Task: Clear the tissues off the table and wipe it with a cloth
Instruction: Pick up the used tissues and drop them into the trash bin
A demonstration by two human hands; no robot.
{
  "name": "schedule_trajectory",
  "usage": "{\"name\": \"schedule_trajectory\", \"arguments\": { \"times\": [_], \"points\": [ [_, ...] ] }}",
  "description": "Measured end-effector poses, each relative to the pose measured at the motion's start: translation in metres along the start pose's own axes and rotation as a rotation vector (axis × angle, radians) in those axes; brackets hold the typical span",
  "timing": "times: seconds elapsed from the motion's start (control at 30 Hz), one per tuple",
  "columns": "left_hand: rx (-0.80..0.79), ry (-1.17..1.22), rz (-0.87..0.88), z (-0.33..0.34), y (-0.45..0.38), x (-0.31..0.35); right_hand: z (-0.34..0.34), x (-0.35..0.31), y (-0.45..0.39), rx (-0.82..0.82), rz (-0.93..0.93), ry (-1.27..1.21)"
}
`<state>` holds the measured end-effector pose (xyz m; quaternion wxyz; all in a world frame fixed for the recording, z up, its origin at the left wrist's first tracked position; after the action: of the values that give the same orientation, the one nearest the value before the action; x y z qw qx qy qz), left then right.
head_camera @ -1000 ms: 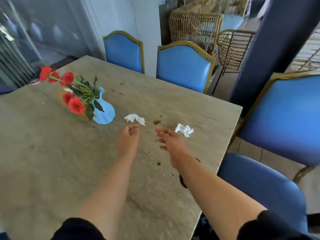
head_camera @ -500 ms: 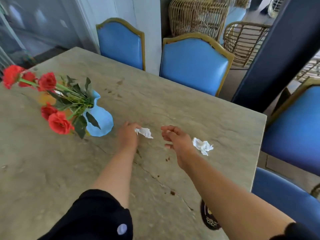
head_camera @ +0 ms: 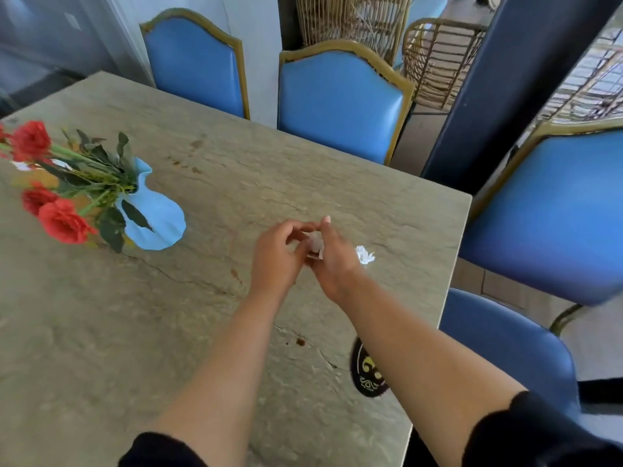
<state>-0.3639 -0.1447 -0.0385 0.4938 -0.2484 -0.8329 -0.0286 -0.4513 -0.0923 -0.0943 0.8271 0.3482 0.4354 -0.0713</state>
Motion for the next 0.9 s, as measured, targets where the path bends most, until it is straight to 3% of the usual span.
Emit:
{"name": "schedule_trajectory", "arguments": {
  "times": [0.17, 0.37, 0.47, 0.7, 0.9],
  "points": [
    [-0.024, 0.028, -0.014, 0.039, 0.007, 0.014, -0.068, -0.022, 0.005, 0.219, -0.038, 0.196],
    [-0.286, -0.456, 0.080, 0.108, 0.010, 0.016, -0.131, -0.030, 0.025, 0.286, -0.101, 0.229],
    [-0.324, -0.504, 0.073, 0.124, 0.012, 0.016, -0.155, -0.026, 0.036, 0.291, -0.086, 0.219],
    [-0.208, -0.290, 0.010, 0.121, 0.036, 0.042, -0.186, -0.016, 0.065, 0.217, -0.053, 0.028],
    [-0.176, 0.169, -0.153, 0.131, 0.123, 0.081, -0.189, -0.004, 0.116, 0.071, 0.044, -0.277]
  ]
}}
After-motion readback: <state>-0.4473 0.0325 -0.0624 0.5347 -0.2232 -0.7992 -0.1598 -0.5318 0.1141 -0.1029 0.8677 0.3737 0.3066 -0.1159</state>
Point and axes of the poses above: each hand's wrist, its own y-axis away from the middle knuckle, its own z-axis out of the palm, x = y × z, the point moved 9 cm from there along -y, towards the middle knuckle, and after that the axes turned 2 degrees about z, right-handed, at the moved point
